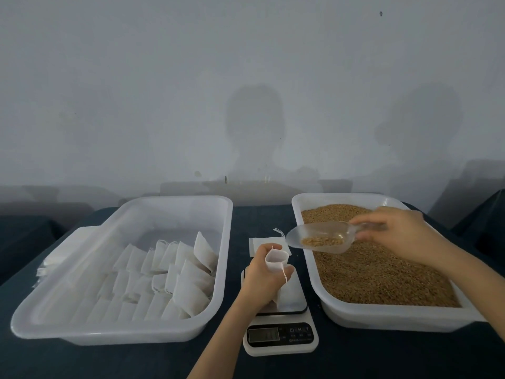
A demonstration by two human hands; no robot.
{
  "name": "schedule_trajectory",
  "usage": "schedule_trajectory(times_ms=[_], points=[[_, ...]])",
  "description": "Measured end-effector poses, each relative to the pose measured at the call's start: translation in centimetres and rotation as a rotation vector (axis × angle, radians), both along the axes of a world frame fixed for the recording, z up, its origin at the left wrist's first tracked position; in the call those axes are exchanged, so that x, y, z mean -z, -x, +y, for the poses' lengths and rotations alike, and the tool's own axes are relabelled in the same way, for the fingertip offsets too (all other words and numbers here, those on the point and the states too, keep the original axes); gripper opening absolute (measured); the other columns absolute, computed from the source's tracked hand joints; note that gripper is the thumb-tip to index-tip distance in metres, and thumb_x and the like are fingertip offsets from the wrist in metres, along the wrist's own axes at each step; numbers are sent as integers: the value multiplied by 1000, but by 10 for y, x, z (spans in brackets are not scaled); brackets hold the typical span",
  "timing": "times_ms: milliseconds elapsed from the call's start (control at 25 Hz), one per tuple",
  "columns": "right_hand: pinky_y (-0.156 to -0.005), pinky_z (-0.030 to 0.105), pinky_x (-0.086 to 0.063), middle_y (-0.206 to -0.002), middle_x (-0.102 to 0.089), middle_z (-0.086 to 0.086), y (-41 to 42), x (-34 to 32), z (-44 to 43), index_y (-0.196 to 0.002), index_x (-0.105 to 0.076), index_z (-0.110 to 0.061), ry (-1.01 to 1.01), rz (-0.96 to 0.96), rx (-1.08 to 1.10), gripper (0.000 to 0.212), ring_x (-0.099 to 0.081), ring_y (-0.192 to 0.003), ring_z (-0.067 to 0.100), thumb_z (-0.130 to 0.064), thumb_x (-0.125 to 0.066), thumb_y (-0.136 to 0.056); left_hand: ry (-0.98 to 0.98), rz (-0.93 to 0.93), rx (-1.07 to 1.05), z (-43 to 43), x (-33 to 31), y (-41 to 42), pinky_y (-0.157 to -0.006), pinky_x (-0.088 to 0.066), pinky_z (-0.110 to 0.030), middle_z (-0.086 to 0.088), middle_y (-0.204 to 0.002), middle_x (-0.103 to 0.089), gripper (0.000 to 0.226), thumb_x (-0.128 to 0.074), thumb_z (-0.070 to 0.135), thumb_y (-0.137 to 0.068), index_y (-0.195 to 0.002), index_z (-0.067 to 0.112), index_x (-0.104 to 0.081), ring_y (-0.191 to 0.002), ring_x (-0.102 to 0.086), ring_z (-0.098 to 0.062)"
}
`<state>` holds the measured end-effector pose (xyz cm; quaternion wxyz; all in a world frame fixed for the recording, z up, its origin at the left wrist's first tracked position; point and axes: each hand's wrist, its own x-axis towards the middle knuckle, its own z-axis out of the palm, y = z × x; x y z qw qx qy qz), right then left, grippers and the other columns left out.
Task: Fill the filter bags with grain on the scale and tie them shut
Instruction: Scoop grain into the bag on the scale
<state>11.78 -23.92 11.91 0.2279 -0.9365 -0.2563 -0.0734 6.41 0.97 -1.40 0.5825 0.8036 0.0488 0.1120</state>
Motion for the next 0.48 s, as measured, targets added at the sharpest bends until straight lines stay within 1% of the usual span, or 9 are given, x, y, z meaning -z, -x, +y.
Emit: schedule_trajectory(times_ms=[40, 80, 120, 160, 200, 240, 320, 360, 480], points=[[-76, 19, -45, -87, -61, -25, -2, -3, 8, -91, -54, -57, 33, -9, -13, 27, -55, -83, -6, -40, -69, -76, 0, -2, 5, 0, 0, 0, -85, -53, -26, 11, -107, -59, 46, -73, 31, -80, -116, 36, -46, -99, -60, -13], [-88, 30, -45, -90, -61, -25, -4, -6, 14, -91, -54, -59, 69, -9, -16, 27, -55, -89, -2, -43, -69, -76, 3, -2, 11, 0, -1, 0, -85, -53, -25, 11, -107, -59, 46, -73, 30, -80, -116, 36, -46, -99, -60, -12], [-98, 40, -41, -94, -61, -24, -7, -8, 18, -91, -55, -60, 97, 0, -20, 25, -55, -95, 3, -45, -68, -76, 9, 0, 18, 0, -2, 1, -84, -53, -23, 12, -107, -59, 46, -73, 30, -81, -117, 36, -46, -99, -60, -11], [-103, 44, -35, -96, -62, -23, -9, -9, 22, -89, -55, -61, 110, 7, -28, 24, -54, -101, 7, -46, -68, -76, 18, 2, 26, 0, -3, 1, -82, -52, -21, 13, -107, -59, 46, -72, 29, -81, -118, 36, -46, -99, -60, -10], [-106, 45, -31, -98, -62, -23, -10, -9, 24, -87, -55, -61, 119, 1, -36, 23, -52, -105, 9, -46, -68, -76, 25, 2, 33, 0, -3, 1, -81, -51, -20, 13, -108, -59, 47, -72, 29, -81, -119, 36, -45, -99, -60, -10], [-107, 42, -26, -97, -62, -23, -12, -10, 26, -88, -56, -60, 130, -24, -38, 21, -50, -107, 9, -47, -68, -77, 32, 2, 41, 0, -4, 2, -81, -51, -20, 13, -109, -59, 48, -72, 28, -81, -120, 36, -45, -100, -60, -10], [-102, 32, -16, -92, -61, -21, -14, -12, 32, -94, -60, -56, 169, -109, -27, 19, -49, -107, 9, -48, -66, -78, 48, 2, 55, 1, -4, 2, -82, -51, -21, 13, -109, -59, 50, -73, 26, -81, -121, 34, -45, -99, -60, -11], [-99, 30, -14, -92, -61, -19, -14, -14, 36, -97, -62, -53, 197, -142, -17, 19, -49, -106, 9, -49, -66, -78, 52, 5, 60, 1, -4, 1, -82, -51, -21, 13, -109, -59, 50, -73, 26, -80, -121, 34, -45, -99, -61, -11], [-101, 35, -14, -99, -61, -16, -14, -20, 45, -105, -63, -49, 317, -201, -7, 24, -48, -108, 11, -48, -63, -82, 45, 15, 67, 2, -4, 0, -78, -50, -17, 13, -111, -58, 52, -75, 30, -80, -122, 35, -44, -100, -60, -10]])
